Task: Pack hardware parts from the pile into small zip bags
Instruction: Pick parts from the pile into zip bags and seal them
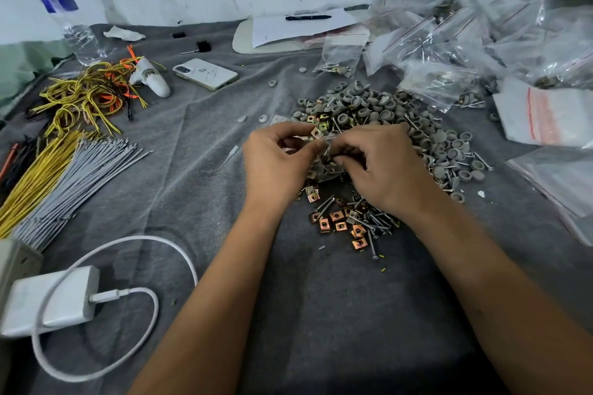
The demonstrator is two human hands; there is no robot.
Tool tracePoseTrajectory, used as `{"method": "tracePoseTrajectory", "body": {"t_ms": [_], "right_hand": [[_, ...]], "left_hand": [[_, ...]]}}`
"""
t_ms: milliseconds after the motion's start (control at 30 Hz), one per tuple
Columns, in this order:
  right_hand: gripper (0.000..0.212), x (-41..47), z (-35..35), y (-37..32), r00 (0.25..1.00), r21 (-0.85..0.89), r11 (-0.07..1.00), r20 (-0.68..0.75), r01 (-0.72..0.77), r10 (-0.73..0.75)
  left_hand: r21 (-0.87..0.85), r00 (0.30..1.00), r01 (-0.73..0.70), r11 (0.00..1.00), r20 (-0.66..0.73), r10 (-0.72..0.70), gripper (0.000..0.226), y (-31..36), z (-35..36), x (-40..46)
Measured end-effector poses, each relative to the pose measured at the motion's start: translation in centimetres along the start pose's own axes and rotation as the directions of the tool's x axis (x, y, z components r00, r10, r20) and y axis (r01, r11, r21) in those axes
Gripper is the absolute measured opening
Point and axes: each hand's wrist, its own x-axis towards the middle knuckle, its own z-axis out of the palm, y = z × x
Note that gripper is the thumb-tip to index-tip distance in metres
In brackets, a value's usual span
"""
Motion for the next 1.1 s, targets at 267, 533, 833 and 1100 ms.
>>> {"method": "tracePoseTrajectory", "body": {"t_ms": [267,533,833,1100], "right_hand": [[0.020,0.0,-0.1,0.7,0.984,0.150,0.983,-0.129,-0.104,0.124],[0.010,0.0,0.4,0.2,0.982,0.321,0.937,-0.082,-0.137,0.172],[0.005,0.0,-0.2,0.6,0.970,0.219,0.968,-0.178,-0.123,0.163],[0.005,0.0,-0.8,1.1,0.992,0.107,0.994,-0.120,-0.016,0.029]], "left_hand": [[-0.026,0.997,-0.072,0.997,0.009,0.072,0.020,-0.1,0.0,0.2],[0.089,0.988,-0.150,0.985,0.048,0.146,0.016,0.0,0.5,-0.3],[0.373,0.957,-0.281,0.884,0.033,0.290,0.027,0.6,0.3,-0.6],[0.445,0.976,-0.190,0.875,-0.012,0.218,0.015,0.5,0.1,-0.8]]}}
